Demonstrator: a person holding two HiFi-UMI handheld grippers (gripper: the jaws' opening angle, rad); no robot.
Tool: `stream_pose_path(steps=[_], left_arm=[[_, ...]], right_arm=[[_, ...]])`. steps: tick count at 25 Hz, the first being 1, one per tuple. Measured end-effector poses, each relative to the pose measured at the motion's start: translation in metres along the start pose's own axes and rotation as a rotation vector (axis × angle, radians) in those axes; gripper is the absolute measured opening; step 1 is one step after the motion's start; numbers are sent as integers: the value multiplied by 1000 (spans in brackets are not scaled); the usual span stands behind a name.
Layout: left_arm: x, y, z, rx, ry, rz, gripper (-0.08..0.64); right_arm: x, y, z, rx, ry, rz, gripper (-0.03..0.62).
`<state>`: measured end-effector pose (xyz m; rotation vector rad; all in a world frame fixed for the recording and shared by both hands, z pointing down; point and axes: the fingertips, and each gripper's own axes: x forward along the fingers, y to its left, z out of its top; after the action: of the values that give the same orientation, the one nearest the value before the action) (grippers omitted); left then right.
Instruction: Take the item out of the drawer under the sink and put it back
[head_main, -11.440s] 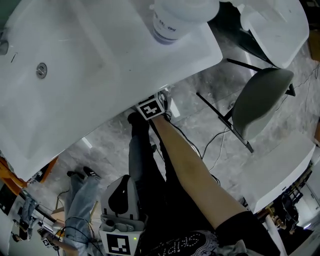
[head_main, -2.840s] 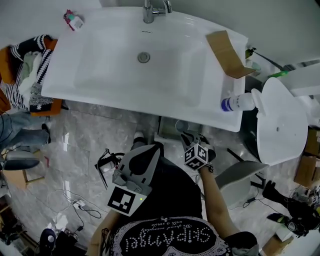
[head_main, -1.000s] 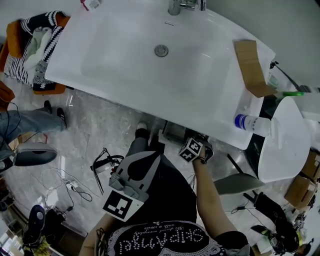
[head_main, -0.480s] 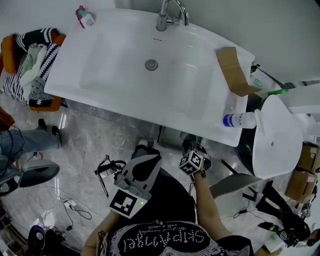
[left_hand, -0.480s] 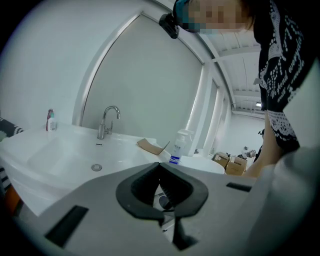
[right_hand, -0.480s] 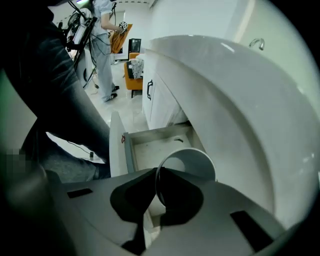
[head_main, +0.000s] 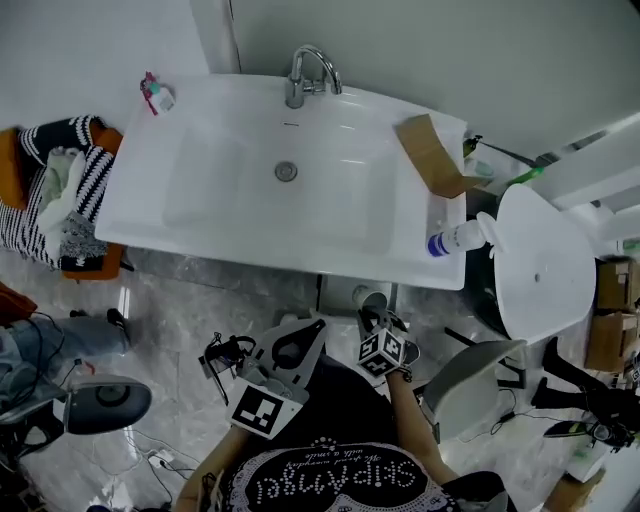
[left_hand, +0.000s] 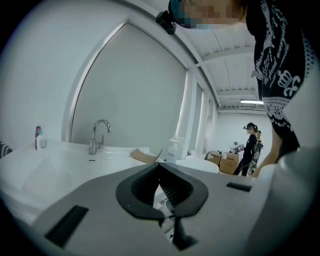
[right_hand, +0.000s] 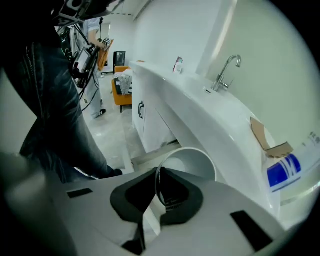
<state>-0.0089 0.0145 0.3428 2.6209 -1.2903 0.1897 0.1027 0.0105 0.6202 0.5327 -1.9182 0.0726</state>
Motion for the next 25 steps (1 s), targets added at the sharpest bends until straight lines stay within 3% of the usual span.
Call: stream_pose_path(steps=[10, 14, 20, 25], left_arm=[[-5, 12, 15, -34, -85, -9, 0], [-7, 18, 18, -46, -106, -6, 0], [-10, 16, 18, 9, -111, -30, 0], [-17, 16, 17, 2, -124, -27, 0]], right_arm=[[-50, -8, 33, 220, -195, -96, 23], [-72, -12, 49, 217, -241, -155, 23], [-98, -13, 70, 234, -318, -204, 23], [-124, -15, 90, 333, -438, -204, 23]])
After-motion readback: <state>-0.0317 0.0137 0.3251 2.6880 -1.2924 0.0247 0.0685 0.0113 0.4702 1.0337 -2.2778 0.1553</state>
